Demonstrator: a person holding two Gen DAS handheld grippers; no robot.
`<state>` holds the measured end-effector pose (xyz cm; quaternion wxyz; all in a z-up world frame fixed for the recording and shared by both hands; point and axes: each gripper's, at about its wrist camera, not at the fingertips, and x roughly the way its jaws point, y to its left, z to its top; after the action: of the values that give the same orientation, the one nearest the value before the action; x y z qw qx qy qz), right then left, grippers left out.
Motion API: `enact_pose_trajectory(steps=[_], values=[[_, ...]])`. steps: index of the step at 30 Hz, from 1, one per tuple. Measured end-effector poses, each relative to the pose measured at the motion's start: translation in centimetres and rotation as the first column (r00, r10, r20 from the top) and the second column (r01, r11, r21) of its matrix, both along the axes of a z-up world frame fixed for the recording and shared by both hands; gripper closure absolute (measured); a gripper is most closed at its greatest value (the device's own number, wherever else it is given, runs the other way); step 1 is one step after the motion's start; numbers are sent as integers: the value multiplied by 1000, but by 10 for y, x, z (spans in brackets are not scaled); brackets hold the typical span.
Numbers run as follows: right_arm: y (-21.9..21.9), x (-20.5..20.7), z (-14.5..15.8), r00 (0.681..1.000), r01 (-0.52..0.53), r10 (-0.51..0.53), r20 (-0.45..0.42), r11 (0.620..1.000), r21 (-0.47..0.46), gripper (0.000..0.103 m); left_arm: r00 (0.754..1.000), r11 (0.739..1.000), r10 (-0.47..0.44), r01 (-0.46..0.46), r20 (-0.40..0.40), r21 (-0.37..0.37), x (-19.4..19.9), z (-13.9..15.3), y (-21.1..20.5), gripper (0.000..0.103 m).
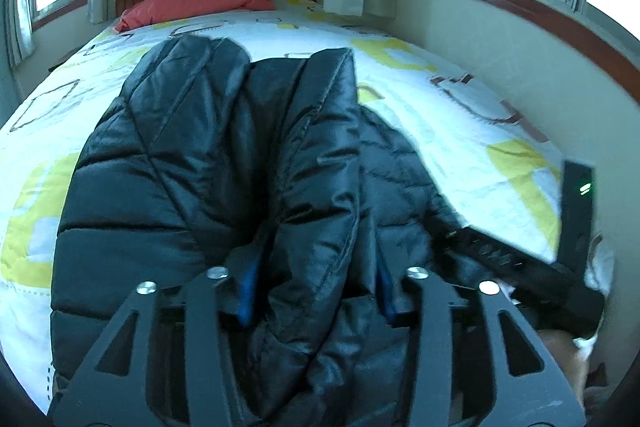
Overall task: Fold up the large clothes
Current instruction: 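Fold the held jacket over with both tools and lower it onto the bed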
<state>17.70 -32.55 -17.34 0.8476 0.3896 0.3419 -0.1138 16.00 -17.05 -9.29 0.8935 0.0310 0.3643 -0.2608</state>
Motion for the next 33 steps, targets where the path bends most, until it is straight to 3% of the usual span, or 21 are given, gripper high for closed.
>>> enact_pose_trajectory(steps=[6,10,12,16,18,19,21,26,33], values=[[1,0,1,1000,0,0,-2,1000,-11,58,999,997,-20,17,-40,-73,-11,26,12,49],[3,-1,1,1000,3,-3,-2,1000,-20,58,997,975,-27,12,-67,-221,-16,58,50,46],[4,-1,1,1000,5,-5,-2,1000,-25,57,996,955,-31,6,-78,-298,-16,68,72,46],[6,-1,1,1000,7,-7,-4,999,-32,57,998,879,38,-57,-50,-474,-14,84,138,46],[7,-1,2,1000,9,-9,-7,999,-36,57,993,870,109,-120,-52,-479,-8,77,161,46],[7,0,2,1000,11,-11,-9,999,-37,57,989,868,113,-146,-97,-474,2,65,170,46],[8,0,3,1000,13,-13,-10,999,-44,57,971,841,103,-200,-214,-502,18,38,182,46],[9,0,3,1000,10,-10,-13,999,-48,57,938,821,133,-286,-321,-494,30,-5,191,47],[9,-1,5,1000,11,-12,-15,999,-36,57,958,870,72,-196,-277,-453,34,-9,150,47]])
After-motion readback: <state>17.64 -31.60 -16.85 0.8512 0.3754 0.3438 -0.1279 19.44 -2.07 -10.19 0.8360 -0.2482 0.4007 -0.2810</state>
